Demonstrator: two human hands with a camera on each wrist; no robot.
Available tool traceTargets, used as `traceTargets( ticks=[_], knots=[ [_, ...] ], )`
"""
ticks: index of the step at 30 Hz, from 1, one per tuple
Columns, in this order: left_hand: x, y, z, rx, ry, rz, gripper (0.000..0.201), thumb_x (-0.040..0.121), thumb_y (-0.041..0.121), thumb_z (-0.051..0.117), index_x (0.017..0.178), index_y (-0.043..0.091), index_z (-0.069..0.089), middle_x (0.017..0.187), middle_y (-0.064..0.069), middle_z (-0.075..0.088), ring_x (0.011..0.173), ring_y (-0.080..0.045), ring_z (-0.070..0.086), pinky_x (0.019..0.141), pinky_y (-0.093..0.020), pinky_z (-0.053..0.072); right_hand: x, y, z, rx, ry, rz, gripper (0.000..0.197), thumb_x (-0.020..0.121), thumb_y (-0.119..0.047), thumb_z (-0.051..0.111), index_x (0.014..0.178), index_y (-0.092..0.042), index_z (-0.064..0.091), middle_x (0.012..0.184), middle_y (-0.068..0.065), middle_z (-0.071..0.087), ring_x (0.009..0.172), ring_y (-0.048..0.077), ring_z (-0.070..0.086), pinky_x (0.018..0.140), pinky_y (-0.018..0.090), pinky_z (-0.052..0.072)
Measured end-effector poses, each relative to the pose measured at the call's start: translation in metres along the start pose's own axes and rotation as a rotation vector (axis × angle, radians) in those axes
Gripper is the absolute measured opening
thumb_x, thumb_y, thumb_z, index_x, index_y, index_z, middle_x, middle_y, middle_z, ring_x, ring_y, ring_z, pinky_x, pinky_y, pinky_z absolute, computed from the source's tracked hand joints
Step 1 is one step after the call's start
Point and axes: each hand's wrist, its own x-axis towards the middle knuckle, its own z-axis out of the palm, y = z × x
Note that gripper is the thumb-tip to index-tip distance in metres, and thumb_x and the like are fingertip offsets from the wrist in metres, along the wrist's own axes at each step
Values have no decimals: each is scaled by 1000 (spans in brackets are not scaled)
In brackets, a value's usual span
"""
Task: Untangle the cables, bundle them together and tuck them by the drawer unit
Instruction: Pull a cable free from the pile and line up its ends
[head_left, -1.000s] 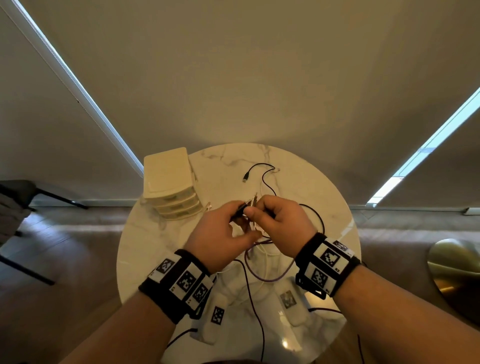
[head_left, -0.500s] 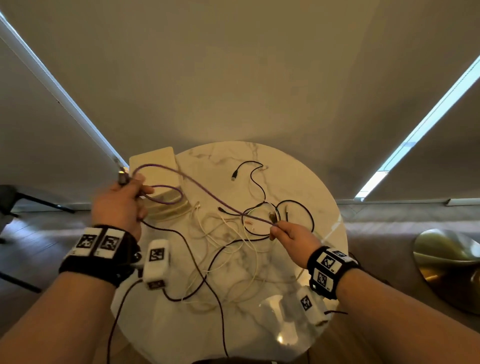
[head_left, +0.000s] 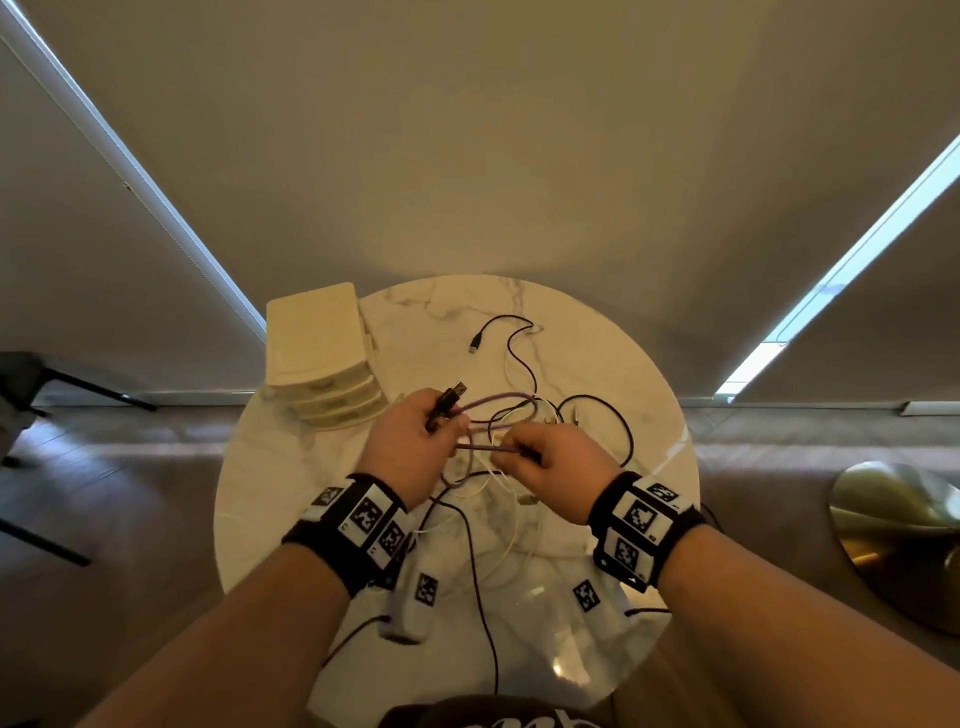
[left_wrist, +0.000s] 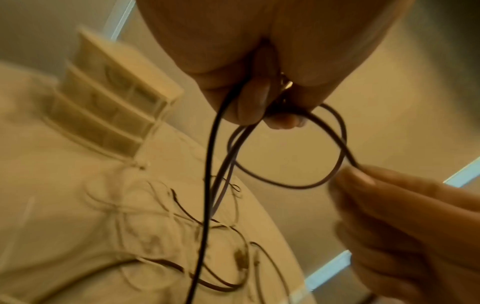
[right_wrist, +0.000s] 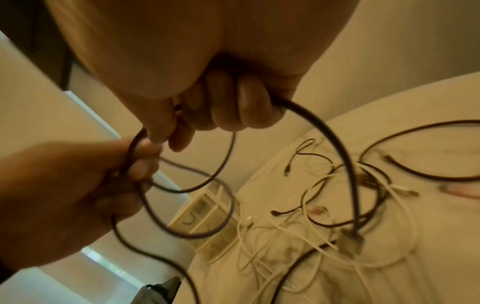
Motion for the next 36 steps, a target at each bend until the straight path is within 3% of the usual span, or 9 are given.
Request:
traceTargets(
  ticks=[3, 9, 12, 15, 20, 24, 27, 31, 36],
  knots=[
    [14, -22, -17, 133, 88, -93, 18, 99, 36, 62, 105, 20, 66, 86, -2, 68, 80, -24, 66, 72, -34, 51, -9, 18, -4, 124, 35, 65, 1, 99, -36, 64, 99, -36, 65, 69, -6, 58, 62, 7, 53, 68, 28, 49],
    [45, -82, -62, -206, 332, -500, 30, 84, 41, 65, 90, 12, 67, 82, -19, 69, 70, -38, 66, 65, -46, 60, -26, 57, -11, 370, 232, 197, 20, 103, -16, 55, 95, -33, 49, 75, 6, 61, 66, 13, 53, 68, 41, 50],
    [35, -66, -42, -162, 172, -449, 11, 95, 15, 61, 84, 14, 62, 74, -7, 56, 56, -16, 52, 51, -30, 46, -26, 45, -9, 699, 228, 165, 19, 98, -2, 60, 93, -20, 60, 75, 4, 61, 69, 19, 56, 71, 41, 52],
    [15, -47, 5, -129, -46, -379, 17, 100, 0, 47, 102, 3, 64, 74, -7, 58, 48, -4, 52, 45, -17, 39, -21, 17, -20, 1049, 255, 74, 15, 84, 0, 68, 90, -13, 73, 81, 13, 60, 72, 23, 58, 72, 37, 55],
    [-16, -44, 47, 61, -264, -316, 19, 101, 18, 55, 97, 16, 74, 75, 5, 67, 62, -16, 61, 58, -28, 48, -18, -12, -51, 1144, 340, -21, 23, 96, 8, 58, 94, -12, 69, 74, 10, 55, 60, 19, 54, 67, 37, 59],
    [-15, -52, 36, -18, -148, -306, 30, 102, 39, 54, 86, 23, 74, 80, 0, 69, 65, -21, 61, 64, -40, 52, -21, -14, -54, 1196, 270, -7, 17, 90, 6, 63, 103, -2, 71, 80, 9, 63, 70, 21, 64, 77, 37, 61],
    [-14, -33, 24, -611, -35, -351, 39, 109, 27, 41, 89, 9, 70, 70, -2, 52, 53, -14, 42, 54, -32, 37, -20, -15, -41, 1075, 241, 37, 18, 97, 0, 61, 101, -7, 76, 81, 10, 65, 75, 21, 66, 82, 41, 60],
    [-18, 12, 13, -819, -55, -245, 32, 109, 17, 40, 98, 10, 69, 85, -5, 64, 72, -14, 59, 68, -33, 50, -13, -27, -25, 933, 151, 93, 19, 101, -18, 62, 92, -13, 78, 96, 9, 75, 93, 19, 71, 89, 48, 60],
    [-29, 34, 12, -764, -122, -149, 18, 105, 11, 53, 109, 11, 71, 91, -4, 73, 75, -13, 65, 74, -31, 57, -6, -44, -18, 859, 65, 149, 29, 109, -29, 46, 109, -5, 62, 60, -3, 46, 52, 14, 46, 61, 40, 55]
  ],
)
